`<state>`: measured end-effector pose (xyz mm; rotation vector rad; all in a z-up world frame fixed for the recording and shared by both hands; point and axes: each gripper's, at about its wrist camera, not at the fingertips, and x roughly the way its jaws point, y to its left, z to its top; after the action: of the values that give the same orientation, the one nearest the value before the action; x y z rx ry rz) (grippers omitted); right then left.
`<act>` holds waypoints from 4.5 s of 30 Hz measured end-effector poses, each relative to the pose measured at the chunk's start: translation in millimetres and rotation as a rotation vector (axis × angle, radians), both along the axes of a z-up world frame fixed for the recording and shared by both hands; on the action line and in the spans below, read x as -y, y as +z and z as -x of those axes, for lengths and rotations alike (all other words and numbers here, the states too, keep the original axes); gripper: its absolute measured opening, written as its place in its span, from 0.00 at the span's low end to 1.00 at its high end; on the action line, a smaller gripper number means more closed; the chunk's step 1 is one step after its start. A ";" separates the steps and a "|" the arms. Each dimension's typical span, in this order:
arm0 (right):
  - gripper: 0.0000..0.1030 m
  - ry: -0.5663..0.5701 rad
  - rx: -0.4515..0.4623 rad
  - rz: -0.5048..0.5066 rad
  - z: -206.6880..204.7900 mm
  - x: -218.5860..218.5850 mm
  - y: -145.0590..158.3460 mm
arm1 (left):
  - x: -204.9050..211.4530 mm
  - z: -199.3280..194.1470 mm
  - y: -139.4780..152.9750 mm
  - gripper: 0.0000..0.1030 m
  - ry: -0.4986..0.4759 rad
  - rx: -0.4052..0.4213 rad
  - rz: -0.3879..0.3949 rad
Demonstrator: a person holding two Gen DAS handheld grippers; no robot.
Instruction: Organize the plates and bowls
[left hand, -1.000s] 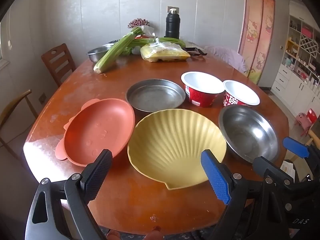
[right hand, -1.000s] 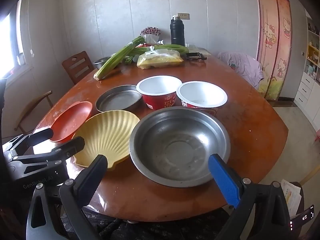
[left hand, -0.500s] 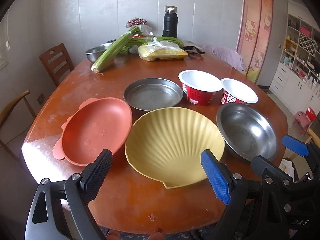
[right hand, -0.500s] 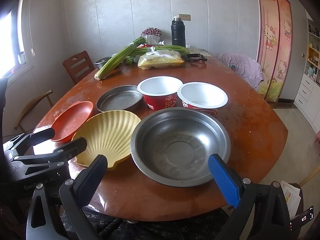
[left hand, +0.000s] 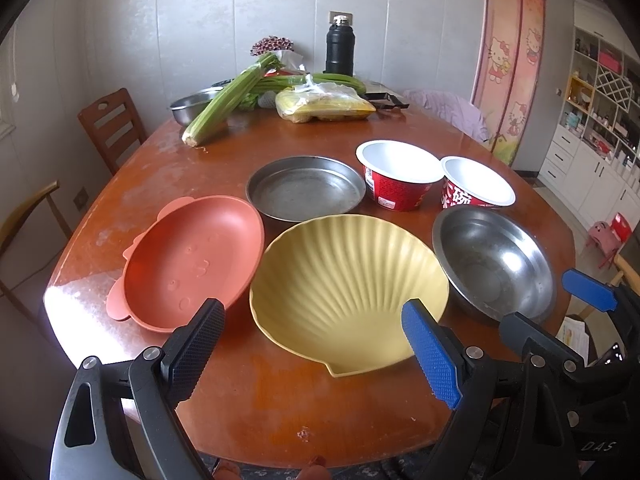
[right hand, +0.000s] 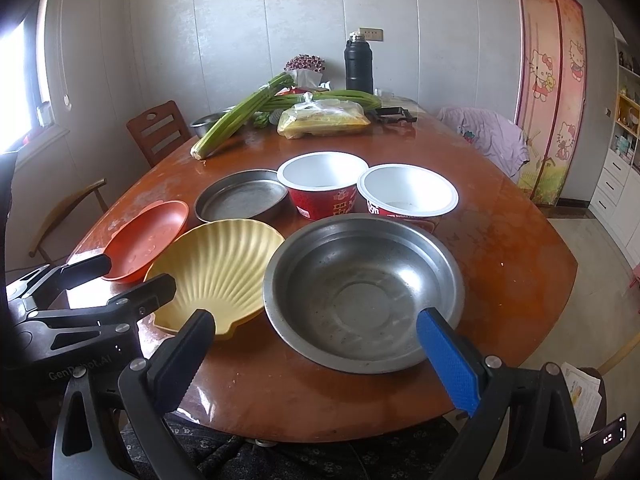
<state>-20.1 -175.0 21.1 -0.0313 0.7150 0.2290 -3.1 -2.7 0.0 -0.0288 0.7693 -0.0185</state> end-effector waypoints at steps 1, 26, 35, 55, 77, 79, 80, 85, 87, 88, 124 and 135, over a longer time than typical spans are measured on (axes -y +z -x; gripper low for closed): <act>0.98 0.000 0.000 0.001 0.1 -0.4 -0.1 | 0.5 -0.3 -0.1 0.88 0.000 -0.001 -0.001; 0.98 0.002 -0.014 -0.003 -2.0 -0.2 -0.4 | -0.5 0.0 0.7 0.88 0.000 0.000 -0.004; 0.98 0.035 0.013 -0.020 -1.0 -3.3 8.3 | -4.0 0.9 3.3 0.88 0.010 0.010 0.001; 0.98 0.315 0.014 -0.036 -44.8 -100.6 45.5 | -143.9 13.1 10.3 0.88 0.335 0.038 0.119; 0.72 0.420 -0.223 -0.020 -123.8 -182.4 -9.8 | -181.3 -23.0 -41.6 0.88 0.358 -0.095 0.228; 0.66 0.418 -0.227 0.004 -126.8 -185.1 -14.7 | -182.4 -25.6 -43.2 0.88 0.357 -0.099 0.236; 0.62 0.420 -0.238 0.008 -128.8 -186.5 -17.3 | -182.6 -27.1 -43.8 0.88 0.356 -0.101 0.242; 0.52 0.428 -0.269 0.022 -137.0 -193.9 -27.0 | -179.2 -33.2 -44.6 0.88 0.342 -0.100 0.230; 0.50 0.424 -0.276 0.028 -140.5 -196.3 -31.2 | -179.2 -35.5 -45.9 0.88 0.342 -0.108 0.229; 0.50 0.423 -0.279 0.033 -142.6 -198.0 -33.9 | -179.9 -36.4 -46.9 0.88 0.344 -0.114 0.230; 0.49 0.404 -0.189 0.074 -145.5 -245.3 -14.9 | -223.8 -96.5 -18.7 0.32 0.341 -0.057 0.134; 0.49 0.389 -0.238 0.049 -158.9 -239.0 -29.3 | -226.4 -119.9 -39.3 0.34 0.320 -0.088 0.134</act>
<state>138.7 64.0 -8.2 -0.1934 0.9492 0.5942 116.8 223.7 -39.3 -0.2811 0.8432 0.2368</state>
